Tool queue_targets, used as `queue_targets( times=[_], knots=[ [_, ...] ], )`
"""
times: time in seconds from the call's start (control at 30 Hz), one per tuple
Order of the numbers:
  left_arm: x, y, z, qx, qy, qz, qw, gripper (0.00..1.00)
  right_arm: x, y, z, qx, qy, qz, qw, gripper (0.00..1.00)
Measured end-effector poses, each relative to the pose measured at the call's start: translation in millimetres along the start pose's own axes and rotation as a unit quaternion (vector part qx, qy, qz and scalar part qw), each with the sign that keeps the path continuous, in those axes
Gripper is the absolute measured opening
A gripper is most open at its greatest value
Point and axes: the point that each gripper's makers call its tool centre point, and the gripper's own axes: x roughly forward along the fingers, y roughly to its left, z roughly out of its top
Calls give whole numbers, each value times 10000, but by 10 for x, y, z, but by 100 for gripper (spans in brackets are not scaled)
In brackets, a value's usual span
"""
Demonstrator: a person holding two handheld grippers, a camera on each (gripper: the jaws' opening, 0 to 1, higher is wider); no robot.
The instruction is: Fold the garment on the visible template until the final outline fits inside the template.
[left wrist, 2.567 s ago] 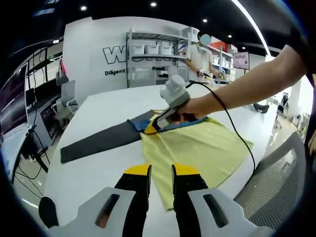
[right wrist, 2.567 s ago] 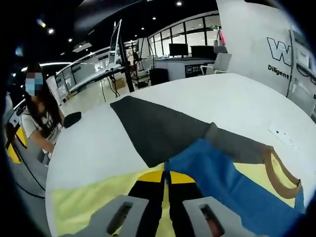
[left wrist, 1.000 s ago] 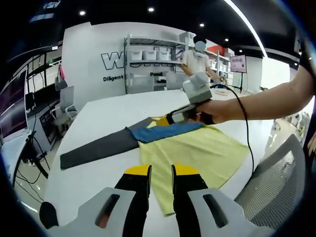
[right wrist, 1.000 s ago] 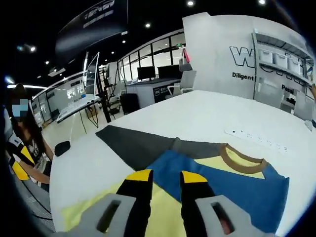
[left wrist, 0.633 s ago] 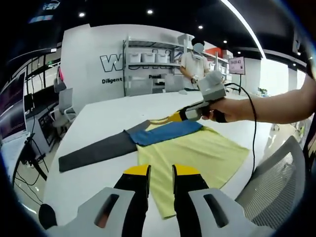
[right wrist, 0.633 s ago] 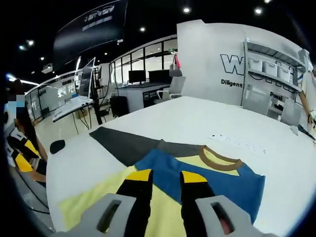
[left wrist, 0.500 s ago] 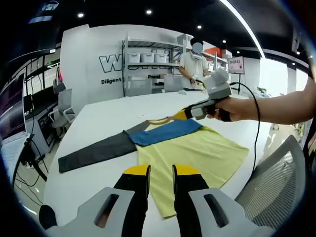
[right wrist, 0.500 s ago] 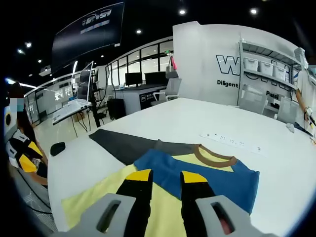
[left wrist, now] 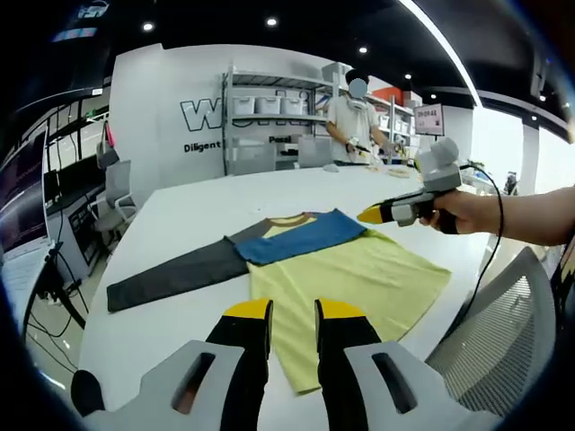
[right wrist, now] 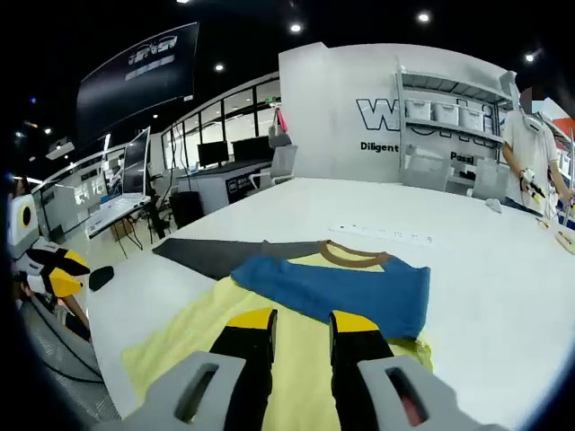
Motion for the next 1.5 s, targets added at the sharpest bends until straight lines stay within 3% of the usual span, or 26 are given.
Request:
queue_targets(
  times=[0.07,0.27,0.67,0.8,0.9,1.1,1.3,1.5],
  knots=[
    [-5,-9,5,-39,-47,-25,10000,14,-72,-3,46,192,-243,40,9995,22],
    [-21,-51,0,-60,-98,-129,9998,15,-325,-96,-49,-80,-144,-253,9995,22],
    [-24,-131,1,283,-155,-145,9994,20,-634,-112,-135,16,-204,-529,9984,29],
    [-17,-104,18,157,-192,-95,9996,24,-730,-199,-185,-100,-131,-722,9973,33],
    [3,-45,45,112,-227,-6,9997,28,-814,-283,-230,105,-114,-835,9964,37],
    [58,49,77,35,-221,112,9997,32,-816,-275,-305,402,20,-726,9965,43],
    [112,178,126,-259,-231,201,9992,33,-801,-241,-284,342,53,-680,9971,44],
    [171,306,169,-210,-206,313,9991,35,-771,-227,-338,358,117,-623,9973,45]
  ],
)
